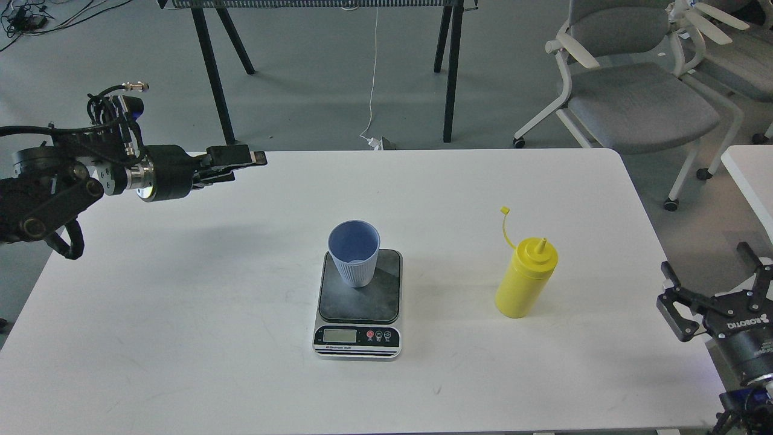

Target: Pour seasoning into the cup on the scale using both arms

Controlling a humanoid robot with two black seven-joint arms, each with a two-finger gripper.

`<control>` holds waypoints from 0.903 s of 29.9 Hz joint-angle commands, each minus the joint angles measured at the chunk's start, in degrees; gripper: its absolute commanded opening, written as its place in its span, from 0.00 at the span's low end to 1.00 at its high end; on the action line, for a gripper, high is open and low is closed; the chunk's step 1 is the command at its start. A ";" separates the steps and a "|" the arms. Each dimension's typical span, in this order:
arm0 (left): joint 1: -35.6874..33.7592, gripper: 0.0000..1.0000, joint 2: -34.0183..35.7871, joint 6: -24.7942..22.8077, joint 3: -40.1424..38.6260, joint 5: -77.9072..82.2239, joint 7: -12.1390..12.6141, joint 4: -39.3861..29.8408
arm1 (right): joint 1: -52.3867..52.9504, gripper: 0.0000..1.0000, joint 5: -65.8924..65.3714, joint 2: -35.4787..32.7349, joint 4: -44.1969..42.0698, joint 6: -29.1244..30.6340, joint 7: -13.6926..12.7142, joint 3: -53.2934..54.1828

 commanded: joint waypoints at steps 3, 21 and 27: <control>1.66 0.99 0.01 0.00 -0.21 -0.81 0.00 0.00 | 19.02 0.99 1.10 -0.94 -5.72 0.00 0.03 -6.58; 2.28 0.99 -0.70 0.00 -0.47 -10.30 0.00 0.00 | 58.34 0.99 -3.11 12.77 -40.37 0.00 0.73 -30.77; 2.19 0.99 0.09 0.00 -0.82 -21.18 0.00 0.44 | 59.40 0.99 -7.59 15.84 -43.27 0.00 0.65 -32.26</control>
